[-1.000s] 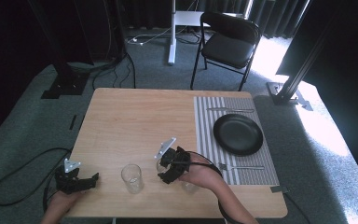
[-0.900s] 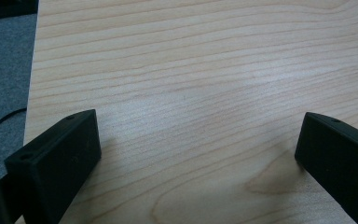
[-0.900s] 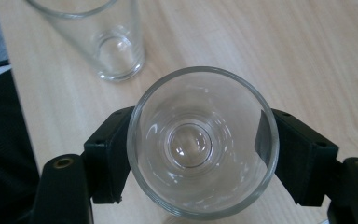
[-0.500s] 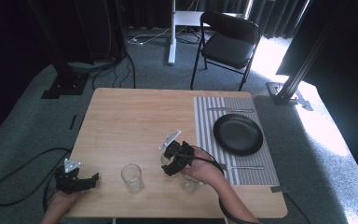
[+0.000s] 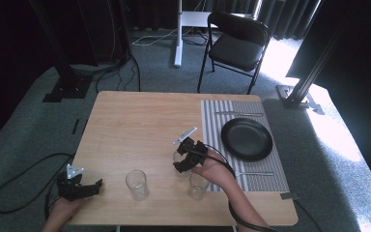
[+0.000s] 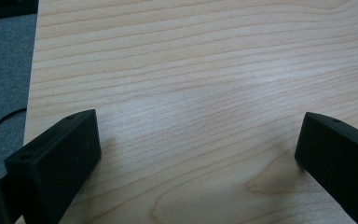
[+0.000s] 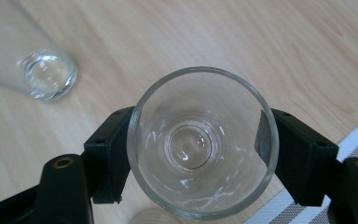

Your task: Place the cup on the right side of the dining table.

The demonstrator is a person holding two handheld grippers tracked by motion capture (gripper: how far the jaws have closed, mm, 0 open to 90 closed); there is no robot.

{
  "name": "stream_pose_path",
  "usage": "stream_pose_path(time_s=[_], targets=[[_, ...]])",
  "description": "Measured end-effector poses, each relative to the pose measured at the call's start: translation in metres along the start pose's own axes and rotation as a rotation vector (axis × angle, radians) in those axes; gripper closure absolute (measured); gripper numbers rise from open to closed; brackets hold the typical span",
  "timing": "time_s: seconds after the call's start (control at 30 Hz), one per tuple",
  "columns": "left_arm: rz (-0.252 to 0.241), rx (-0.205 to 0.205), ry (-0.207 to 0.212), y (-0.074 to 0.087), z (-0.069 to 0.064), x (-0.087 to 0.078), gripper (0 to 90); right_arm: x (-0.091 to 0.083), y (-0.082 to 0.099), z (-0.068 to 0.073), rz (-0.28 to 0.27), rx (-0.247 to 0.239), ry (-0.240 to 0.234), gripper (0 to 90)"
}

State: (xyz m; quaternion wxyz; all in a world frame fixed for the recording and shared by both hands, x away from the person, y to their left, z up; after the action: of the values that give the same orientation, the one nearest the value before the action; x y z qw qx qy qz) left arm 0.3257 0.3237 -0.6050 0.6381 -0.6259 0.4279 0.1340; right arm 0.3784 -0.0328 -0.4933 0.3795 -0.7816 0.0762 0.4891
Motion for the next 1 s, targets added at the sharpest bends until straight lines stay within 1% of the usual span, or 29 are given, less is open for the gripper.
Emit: stream_pose_path(time_s=[0.07,0.2,0.23,0.27,0.37,0.4,0.43,0.47,0.57,0.6,0.7,0.77,0.8,0.87,0.9,1.0], targets=[[-0.001,-0.003,0.001,0.000,0.000,0.000,0.5,0.000,0.001,-0.005,0.003,0.005,0.007,28.1],[0.000,-0.001,0.001,0.000,0.000,0.000,0.4,0.000,0.002,-0.016,0.006,0.034,0.025,28.1],[0.000,-0.001,0.001,0.000,0.000,0.000,0.4,0.000,0.002,-0.016,0.006,0.034,0.025,28.1],[0.002,0.001,0.000,0.000,0.000,0.000,0.4,0.000,0.002,-0.024,0.004,0.046,0.034,28.1],[0.000,0.000,0.000,0.000,0.000,0.000,0.4,-0.001,0.002,-0.034,0.007,0.065,0.052,28.0],[0.000,0.000,0.000,0.000,0.000,0.000,0.4,-0.001,0.002,-0.034,0.007,0.065,0.052,28.0],[0.000,0.000,0.000,0.000,0.000,0.000,0.4,-0.001,0.002,-0.038,0.009,0.070,0.060,28.0],[0.001,0.000,0.000,0.000,0.000,0.000,0.4,-0.001,0.002,-0.045,0.009,0.088,0.070,28.1],[0.000,-0.001,0.000,0.000,0.000,0.000,0.4,0.000,0.002,-0.054,0.018,0.102,0.085,28.1],[0.000,-0.001,0.000,0.000,0.000,0.000,0.4,0.000,0.002,-0.054,0.018,0.102,0.085,28.1],[0.000,-0.001,0.000,0.000,0.000,0.000,0.4,0.003,0.001,-0.065,0.035,0.109,0.113,28.0],[0.000,-0.001,0.001,0.000,0.000,0.000,0.4,0.004,0.001,-0.071,0.039,0.123,0.122,28.1],[0.000,-0.001,0.001,0.000,0.000,0.000,0.4,0.004,0.001,-0.071,0.039,0.123,0.122,28.1],[0.000,-0.001,0.001,0.000,0.000,0.000,0.4,0.005,0.000,-0.077,0.041,0.135,0.133,28.1],[0.000,-0.001,0.001,0.000,0.000,0.000,0.4,0.007,0.000,-0.083,0.041,0.149,0.140,28.1],[0.000,-0.001,0.001,0.000,0.000,0.000,0.4,0.010,-0.001,-0.091,0.051,0.174,0.136,28.0]])
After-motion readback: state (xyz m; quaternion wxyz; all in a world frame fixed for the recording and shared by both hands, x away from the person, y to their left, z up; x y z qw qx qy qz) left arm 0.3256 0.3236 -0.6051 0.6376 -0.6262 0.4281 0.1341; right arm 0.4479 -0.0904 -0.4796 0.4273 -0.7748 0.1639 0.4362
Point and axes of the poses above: each handheld gripper's, and its own axes: x roughly forward along the jaws, y roughly out of its underside, z roughly to its left, the point moved 8 cm from there along x, roughly forward along the jaws, and after that the axes turned 13 degrees about y, right-handed, at the moved point
